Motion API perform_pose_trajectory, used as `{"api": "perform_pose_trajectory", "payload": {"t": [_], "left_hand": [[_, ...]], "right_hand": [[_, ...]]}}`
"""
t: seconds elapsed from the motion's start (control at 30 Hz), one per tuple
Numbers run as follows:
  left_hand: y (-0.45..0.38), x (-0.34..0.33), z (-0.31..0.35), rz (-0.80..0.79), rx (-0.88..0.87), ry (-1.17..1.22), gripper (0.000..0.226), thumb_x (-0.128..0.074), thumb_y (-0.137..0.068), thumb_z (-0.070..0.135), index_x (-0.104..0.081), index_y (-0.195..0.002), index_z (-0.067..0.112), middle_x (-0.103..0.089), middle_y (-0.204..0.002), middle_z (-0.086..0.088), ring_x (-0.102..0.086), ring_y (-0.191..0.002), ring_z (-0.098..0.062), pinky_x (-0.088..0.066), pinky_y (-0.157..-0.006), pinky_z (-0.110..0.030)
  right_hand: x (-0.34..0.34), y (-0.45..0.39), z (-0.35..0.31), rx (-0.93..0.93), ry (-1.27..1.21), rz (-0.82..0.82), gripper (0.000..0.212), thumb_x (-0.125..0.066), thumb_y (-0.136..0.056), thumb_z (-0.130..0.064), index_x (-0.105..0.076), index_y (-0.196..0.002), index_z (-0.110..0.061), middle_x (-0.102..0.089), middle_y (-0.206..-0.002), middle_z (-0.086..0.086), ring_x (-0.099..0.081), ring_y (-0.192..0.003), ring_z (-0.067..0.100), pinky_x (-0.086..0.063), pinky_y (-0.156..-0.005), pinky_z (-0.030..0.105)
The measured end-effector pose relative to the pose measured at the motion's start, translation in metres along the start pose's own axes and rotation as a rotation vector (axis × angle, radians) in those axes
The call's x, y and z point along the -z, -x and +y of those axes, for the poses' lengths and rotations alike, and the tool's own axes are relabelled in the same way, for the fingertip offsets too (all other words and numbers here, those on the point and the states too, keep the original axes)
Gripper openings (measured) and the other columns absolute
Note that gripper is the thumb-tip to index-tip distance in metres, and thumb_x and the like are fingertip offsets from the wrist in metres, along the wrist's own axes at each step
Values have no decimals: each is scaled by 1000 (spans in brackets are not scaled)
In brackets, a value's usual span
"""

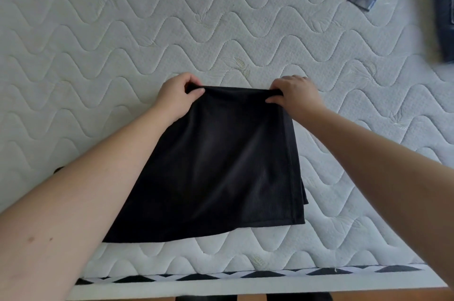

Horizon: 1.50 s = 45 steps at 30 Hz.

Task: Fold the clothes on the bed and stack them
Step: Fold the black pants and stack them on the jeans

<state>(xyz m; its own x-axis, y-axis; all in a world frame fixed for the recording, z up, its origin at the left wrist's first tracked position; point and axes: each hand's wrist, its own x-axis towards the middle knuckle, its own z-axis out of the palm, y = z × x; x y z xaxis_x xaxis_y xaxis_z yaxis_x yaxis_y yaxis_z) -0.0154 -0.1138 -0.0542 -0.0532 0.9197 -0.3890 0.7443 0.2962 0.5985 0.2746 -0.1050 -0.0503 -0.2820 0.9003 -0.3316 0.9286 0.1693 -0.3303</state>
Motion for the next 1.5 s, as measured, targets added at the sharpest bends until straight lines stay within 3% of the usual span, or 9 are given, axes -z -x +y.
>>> {"api": "perform_pose_trajectory", "payload": {"t": [0.13, 0.27, 0.4, 0.6, 0.83, 0.93, 1.07, 1.27, 1.5], "left_hand": [[18, -1, 0, 59, 3, 27, 17, -67, -89, 35, -53, -96, 31, -51, -82, 19, -50, -80, -5, -33, -65, -14], [38, 11, 8, 26, -60, 69, 35, -77, -81, 31, -62, -111, 38, -60, -107, 16, -53, -106, 2, -35, -86, -8], [73, 16, 8, -19, -115, 3, 30, -76, -82, 25, -68, -109, 35, -67, -101, 20, -58, -96, 7, -33, -79, 4], [146, -10, -10, 45, -195, -140, 21, -67, -91, 24, -73, -110, 21, -71, -103, 3, -62, -95, -11, -42, -86, -20], [206, -56, -29, 175, -374, -217, 15, -75, -81, 6, -75, -96, 10, -70, -94, 0, -60, -92, -20, -47, -86, -27], [216, -70, -35, 125, -366, -310, 18, -76, -79, 5, -75, -97, 9, -69, -95, -2, -63, -90, -26, -52, -77, -39], [215, -77, -31, 32, -320, -374, 22, -73, -86, 21, -72, -105, 10, -65, -103, -2, -62, -96, -25, -50, -84, -40], [186, -86, 9, 47, -420, -331, 11, -66, -91, 19, -71, -95, 10, -63, -98, -4, -59, -87, -26, -48, -78, -41], [126, -124, 82, -218, -642, -459, 38, -58, -95, 18, -56, -133, 23, -48, -135, -5, -47, -120, -25, -38, -101, -42]], "right_hand": [[11, 7, -4, -52, -94, -10, 32, -59, -93, -42, -66, -110, -16, -68, -94, 10, -61, -92, 32, -42, -70, 34], [17, 24, -6, 134, -76, 156, 28, -59, -94, -34, -71, -106, -13, -72, -94, 8, -63, -92, 30, -43, -80, 35], [12, 58, -6, 365, -51, 264, 21, -63, -91, -25, -74, -100, -9, -75, -93, 7, -67, -91, 31, -48, -85, 41], [-24, 119, 4, 454, 5, 302, 30, -70, -85, -3, -72, -113, -12, -70, -118, 3, -66, -107, 28, -49, -89, 42], [-59, 166, 8, 462, 99, 348, 32, -67, -85, 0, -71, -115, -13, -66, -125, 1, -59, -119, 29, -46, -94, 44], [-74, 179, 6, 422, 141, 247, 40, -69, -83, 1, -68, -121, -12, -63, -131, 5, -55, -124, 32, -44, -100, 45], [-83, 192, 6, 182, 50, 198, 50, -67, -84, -7, -58, -133, -14, -53, -140, 8, -49, -129, 31, -37, -106, 44], [-81, 207, 15, -289, -445, 93, 45, -66, -90, -27, -52, -132, -21, -54, -119, -2, -53, -106, 15, -45, -95, 33], [-83, 211, 16, -503, -609, 42, 16, -59, -94, -30, -64, -107, -24, -60, -97, -9, -58, -80, 1, -42, -65, 16]]}}
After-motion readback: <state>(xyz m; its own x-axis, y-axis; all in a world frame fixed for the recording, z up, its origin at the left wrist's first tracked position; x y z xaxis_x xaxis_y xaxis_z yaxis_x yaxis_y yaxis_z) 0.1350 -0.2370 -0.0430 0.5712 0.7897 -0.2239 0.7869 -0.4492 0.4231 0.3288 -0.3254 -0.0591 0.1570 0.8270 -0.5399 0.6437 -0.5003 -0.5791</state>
